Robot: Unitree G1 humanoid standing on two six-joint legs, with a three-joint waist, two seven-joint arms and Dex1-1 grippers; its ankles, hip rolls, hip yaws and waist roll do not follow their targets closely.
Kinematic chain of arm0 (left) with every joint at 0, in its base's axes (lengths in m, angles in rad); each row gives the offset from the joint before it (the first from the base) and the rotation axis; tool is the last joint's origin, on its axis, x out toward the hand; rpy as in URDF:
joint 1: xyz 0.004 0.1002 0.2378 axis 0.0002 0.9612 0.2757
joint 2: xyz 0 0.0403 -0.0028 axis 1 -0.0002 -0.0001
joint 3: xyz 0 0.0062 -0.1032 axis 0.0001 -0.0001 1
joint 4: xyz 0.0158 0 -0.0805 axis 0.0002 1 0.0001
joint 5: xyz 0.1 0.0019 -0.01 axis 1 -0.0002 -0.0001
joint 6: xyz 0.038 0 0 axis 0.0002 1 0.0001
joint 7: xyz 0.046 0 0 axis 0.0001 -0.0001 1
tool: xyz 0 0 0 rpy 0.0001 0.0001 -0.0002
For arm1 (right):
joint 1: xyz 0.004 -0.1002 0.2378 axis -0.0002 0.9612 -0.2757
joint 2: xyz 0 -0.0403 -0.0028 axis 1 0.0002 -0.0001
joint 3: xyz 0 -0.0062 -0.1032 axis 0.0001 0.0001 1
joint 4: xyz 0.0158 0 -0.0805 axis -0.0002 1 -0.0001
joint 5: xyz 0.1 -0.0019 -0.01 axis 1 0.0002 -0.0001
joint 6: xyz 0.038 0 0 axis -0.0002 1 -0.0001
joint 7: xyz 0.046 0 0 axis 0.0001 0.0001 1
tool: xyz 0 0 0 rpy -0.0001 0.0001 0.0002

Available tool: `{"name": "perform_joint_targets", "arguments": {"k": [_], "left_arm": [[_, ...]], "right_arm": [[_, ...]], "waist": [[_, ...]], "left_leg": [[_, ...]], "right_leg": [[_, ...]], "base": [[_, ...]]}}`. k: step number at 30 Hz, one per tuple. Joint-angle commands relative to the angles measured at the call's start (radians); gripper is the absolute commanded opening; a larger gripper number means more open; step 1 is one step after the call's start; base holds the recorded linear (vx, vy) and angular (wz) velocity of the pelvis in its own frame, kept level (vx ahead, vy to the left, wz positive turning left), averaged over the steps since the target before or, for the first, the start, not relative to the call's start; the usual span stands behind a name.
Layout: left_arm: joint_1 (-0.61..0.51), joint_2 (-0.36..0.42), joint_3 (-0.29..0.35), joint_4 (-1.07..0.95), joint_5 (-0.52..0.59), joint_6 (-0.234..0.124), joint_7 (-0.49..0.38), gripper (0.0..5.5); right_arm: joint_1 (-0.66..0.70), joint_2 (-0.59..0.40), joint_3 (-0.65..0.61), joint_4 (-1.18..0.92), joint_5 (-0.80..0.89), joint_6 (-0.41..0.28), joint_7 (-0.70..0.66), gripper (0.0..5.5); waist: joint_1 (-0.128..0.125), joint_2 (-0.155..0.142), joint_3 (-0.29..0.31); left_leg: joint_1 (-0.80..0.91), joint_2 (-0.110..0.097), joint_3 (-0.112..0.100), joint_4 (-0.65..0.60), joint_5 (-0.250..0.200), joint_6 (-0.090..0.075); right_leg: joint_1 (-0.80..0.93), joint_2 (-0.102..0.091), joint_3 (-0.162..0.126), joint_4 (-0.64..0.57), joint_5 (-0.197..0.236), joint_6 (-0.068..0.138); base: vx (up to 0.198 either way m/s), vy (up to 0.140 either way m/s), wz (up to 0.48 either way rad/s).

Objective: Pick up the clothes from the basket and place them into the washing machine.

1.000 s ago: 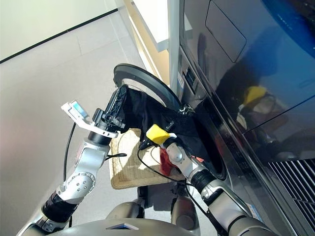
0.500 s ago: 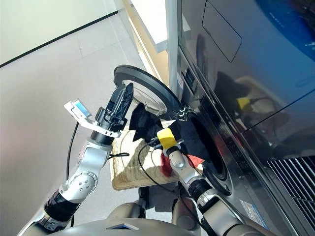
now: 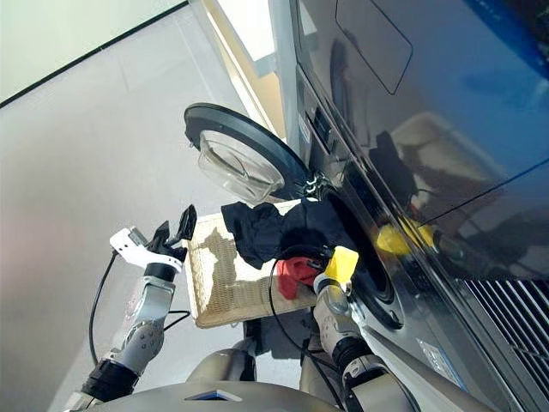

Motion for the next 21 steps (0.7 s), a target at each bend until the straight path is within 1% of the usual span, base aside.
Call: {"name": "perform_joint_targets", "arguments": {"k": [1,2,3,4,5,6,8,10,11,13,14,16,18,19,21], "left_arm": [[-0.06,0.057,0.028,-0.025,0.112,-0.053,-0.012,5.5],[-0.06,0.057,0.028,-0.025,0.112,-0.053,-0.012,5.5],[-0.071,0.056,0.024,-0.017,0.131,-0.051,-0.005,5.5],[-0.096,0.055,0.016,-0.002,0.157,-0.055,0.009,5.5],[-0.096,0.055,0.017,-0.002,0.157,-0.055,0.009,5.5],[-0.121,0.049,0.014,0.013,0.178,-0.065,0.026,5.5],[-0.155,0.048,0.018,0.011,0.199,-0.073,0.05,5.5],[-0.182,0.041,0.014,0.028,0.218,-0.078,0.067,5.5],[-0.197,0.043,0.015,0.034,0.231,-0.081,0.082,5.5],[-0.227,0.044,0.019,0.045,0.243,-0.085,0.107,5.5],[-0.247,0.042,0.019,0.054,0.248,-0.086,0.121,5.5],[-0.276,0.042,0.016,0.063,0.259,-0.085,0.14,5.5],[-0.296,0.044,0.019,0.058,0.266,-0.088,0.157,5.5],[-0.305,0.045,0.018,0.056,0.269,-0.088,0.165,5.5],[-0.313,0.046,0.018,0.054,0.271,-0.09,0.174,5.5]], "right_arm": [[-0.149,-0.019,0.056,-0.052,-0.165,0.007,-0.002,5.5],[-0.149,-0.019,0.056,-0.052,-0.165,0.007,-0.002,5.5],[-0.172,-0.028,0.073,-0.047,-0.207,0.016,0.001,5.5],[-0.21,-0.038,0.092,-0.044,-0.249,0.022,-0.007,5.5],[-0.211,-0.038,0.092,-0.043,-0.249,0.022,-0.007,5.5],[-0.249,-0.045,0.098,-0.043,-0.276,0.024,-0.022,5.5],[-0.296,-0.058,0.104,-0.05,-0.312,0.027,-0.037,5.5],[-0.341,-0.061,0.107,-0.023,-0.331,0.029,-0.053,5.5],[-0.368,-0.066,0.111,-0.021,-0.349,0.031,-0.06,5.5],[-0.413,-0.079,0.119,-0.024,-0.37,0.033,-0.071,5.5],[-0.438,-0.083,0.12,-0.019,-0.369,0.035,-0.076,5.5],[-0.478,-0.088,0.121,-0.012,-0.362,0.038,-0.078,5.5],[-0.519,-0.094,0.115,0.013,-0.363,0.043,-0.086,5.5],[-0.55,-0.096,0.115,0.043,-0.368,0.049,-0.091,5.5],[-0.598,-0.1,0.118,0.086,-0.387,0.061,-0.106,5.5]], "waist": [[0.017,-0.031,0.074],[0.017,-0.031,0.074],[0.019,-0.033,0.087],[0.022,-0.038,0.115],[0.022,-0.038,0.114],[0.027,-0.038,0.137],[0.027,-0.042,0.159],[0.028,-0.049,0.166],[0.03,-0.051,0.173],[0.029,-0.061,0.178],[0.03,-0.063,0.184],[0.028,-0.069,0.185],[0.029,-0.069,0.188],[0.032,-0.068,0.189],[0.039,-0.066,0.19]], "left_leg": [[-0.098,-0.035,-0.005,0.04,0.035,0.001],[-0.098,-0.035,-0.005,0.04,0.034,0.001],[-0.12,-0.034,-0.009,0.059,0.032,0.002],[-0.163,-0.032,-0.014,0.093,0.026,0.003],[-0.164,-0.032,-0.014,0.094,0.026,0.003],[-0.206,-0.026,-0.029,0.131,-0.005,-0.002],[-0.287,-0.024,-0.039,0.194,-0.02,-0.001],[-0.35,-0.02,-0.052,0.238,-0.038,0.001],[-0.389,-0.015,-0.057,0.272,-0.048,0.003],[-0.461,-0.008,-0.073,0.337,-0.073,0.012],[-0.5,-0.002,-0.081,0.375,-0.087,0.017],[-0.561,0.001,-0.094,0.426,-0.104,0.022],[-0.608,0.003,-0.105,0.466,-0.119,0.023],[-0.631,-0.001,-0.111,0.487,-0.124,0.025],[-0.659,-0.001,-0.119,0.497,-0.131,0.024]], "right_leg": [[-0.04,-0.038,-0.019,0.088,-0.056,0.083],[-0.04,-0.038,-0.019,0.089,-0.056,0.083],[-0.058,-0.041,-0.023,0.103,-0.059,0.081],[-0.096,-0.045,-0.029,0.133,-0.066,0.077],[-0.097,-0.045,-0.029,0.134,-0.066,0.077],[-0.133,-0.045,-0.028,0.172,-0.098,0.079],[-0.202,-0.049,-0.032,0.226,-0.116,0.071],[-0.256,-0.051,-0.033,0.265,-0.133,0.066],[-0.292,-0.053,-0.034,0.298,-0.142,0.064],[-0.354,-0.054,-0.036,0.359,-0.169,0.055],[-0.395,-0.059,-0.039,0.405,-0.183,0.051],[-0.446,-0.062,-0.041,0.458,-0.206,0.047],[-0.491,-0.067,-0.041,0.512,-0.226,0.048],[-0.514,-0.068,-0.044,0.534,-0.233,0.046],[-0.545,-0.071,-0.043,0.558,-0.247,0.044]], "base": [[0.0,0.0,0.0],[-0.054,-0.038,0.089],[-0.057,-0.036,0.11],[-0.057,-0.036,0.143],[0.0,0.0,0.0],[0.038,-0.04,0.175],[-0.015,-0.053,0.245],[-0.029,-0.062,0.349],[-0.024,-0.059,0.348],[-0.013,-0.05,0.284],[-0.002,-0.047,0.259],[0.007,-0.038,0.275],[0.02,-0.023,0.326],[0.024,-0.012,0.285],[0.026,-0.013,0.216]]}}
